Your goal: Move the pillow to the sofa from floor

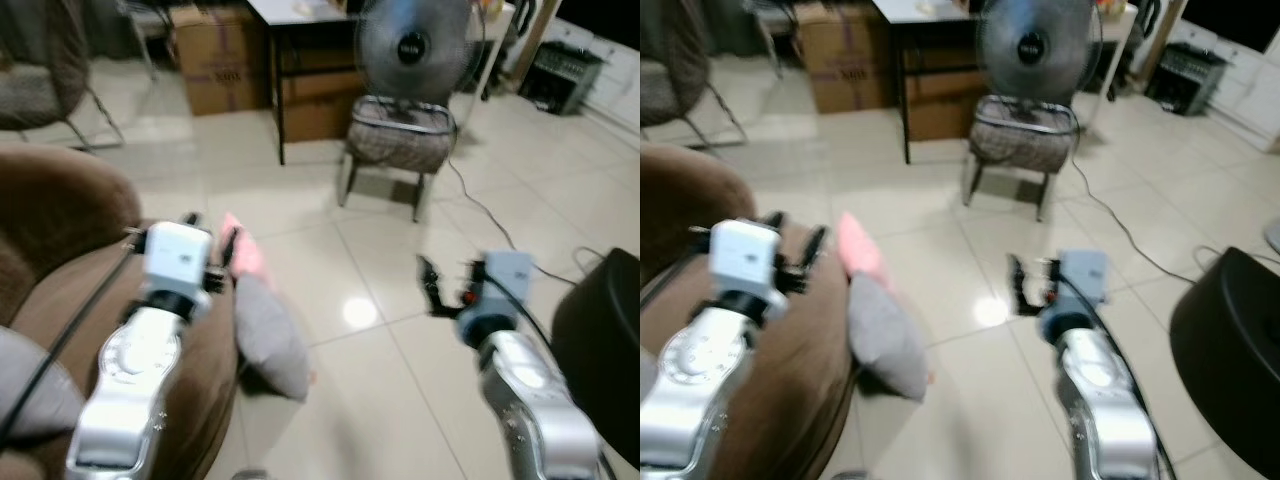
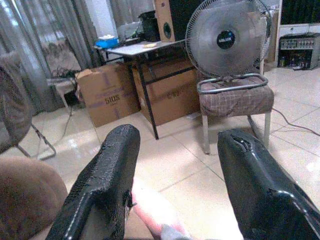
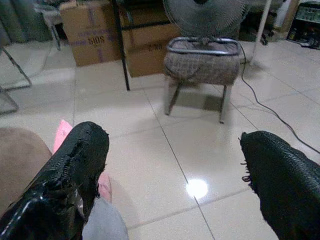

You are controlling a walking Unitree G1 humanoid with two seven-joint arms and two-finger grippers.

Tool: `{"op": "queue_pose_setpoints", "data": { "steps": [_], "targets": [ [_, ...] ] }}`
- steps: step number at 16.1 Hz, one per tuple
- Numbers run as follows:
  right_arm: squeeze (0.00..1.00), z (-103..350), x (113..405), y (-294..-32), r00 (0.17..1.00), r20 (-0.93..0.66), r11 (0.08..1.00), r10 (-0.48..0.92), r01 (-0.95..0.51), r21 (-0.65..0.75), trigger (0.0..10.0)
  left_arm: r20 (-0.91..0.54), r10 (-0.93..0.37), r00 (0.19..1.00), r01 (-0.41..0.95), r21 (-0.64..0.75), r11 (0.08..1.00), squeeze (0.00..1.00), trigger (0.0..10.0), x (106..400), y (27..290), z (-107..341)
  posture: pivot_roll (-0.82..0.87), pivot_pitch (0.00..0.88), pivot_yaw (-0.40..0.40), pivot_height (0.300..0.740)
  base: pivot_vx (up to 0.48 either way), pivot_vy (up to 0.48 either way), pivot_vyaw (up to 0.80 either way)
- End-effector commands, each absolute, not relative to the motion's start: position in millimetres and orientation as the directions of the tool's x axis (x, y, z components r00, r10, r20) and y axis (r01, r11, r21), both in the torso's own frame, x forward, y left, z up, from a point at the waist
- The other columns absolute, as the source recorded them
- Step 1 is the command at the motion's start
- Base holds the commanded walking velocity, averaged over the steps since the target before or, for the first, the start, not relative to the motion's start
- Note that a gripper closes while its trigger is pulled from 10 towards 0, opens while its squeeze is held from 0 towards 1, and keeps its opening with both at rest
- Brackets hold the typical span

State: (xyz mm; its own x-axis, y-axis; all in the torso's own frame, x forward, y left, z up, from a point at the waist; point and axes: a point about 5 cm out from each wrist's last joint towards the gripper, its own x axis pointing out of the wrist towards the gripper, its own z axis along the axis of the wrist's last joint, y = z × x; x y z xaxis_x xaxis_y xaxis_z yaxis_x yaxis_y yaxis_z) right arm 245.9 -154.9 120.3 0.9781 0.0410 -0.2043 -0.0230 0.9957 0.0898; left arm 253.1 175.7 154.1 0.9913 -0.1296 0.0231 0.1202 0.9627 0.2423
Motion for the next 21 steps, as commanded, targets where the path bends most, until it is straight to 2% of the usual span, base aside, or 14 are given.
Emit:
{"op": "queue_pose_setpoints", "data": {
  "steps": [1, 18, 19, 21],
  "targets": [
    [0.0, 120.5, 244.7, -166.5, 0.98, -0.201, 0.998, -0.004, 0.017, 0.066, 10.0, 0.029, -0.152, 0.988, 0.141, 0.244, 0.96, 0.0, 10.0, 253.9, 168.9, 155.4, 0.08, 0.0, -0.022, 0.74, 0.307, 0.0, 0.0],
    [0.0, 121.9, 249.7, -164.7, 0.982, -0.185, 0.999, 0.039, -0.042, -0.012, 10.0, 0.028, -0.124, 0.992, 0.114, 0.242, 0.964, 0.0, 10.0, 253.9, 169.1, 152.3, 0.09, 0.0, -0.033, 0.74, 0.305, 0.0, -0.03],
    [0.0, 121.8, 249.9, -162.1, 0.981, -0.186, 0.996, 0.06, -0.071, -0.051, 10.0, 0.029, -0.123, 0.992, 0.113, 0.24, 0.964, 0.0, 10.0, 253.6, 169.2, 151.8, 0.09, 0.0, -0.034, 0.74, 0.311, 0.0, 0.69],
    [0.0, 121.0, 249.4, -162.0, 0.98, -0.189, 0.997, 0.059, -0.068, -0.043, 10.0, 0.029, -0.123, 0.992, 0.112, 0.24, 0.964, 0.0, 10.0, 253.4, 169.3, 151.6, 0.09, 0.0, -0.033, 0.74, 0.315, 0.0, 0.8]
  ]
}}
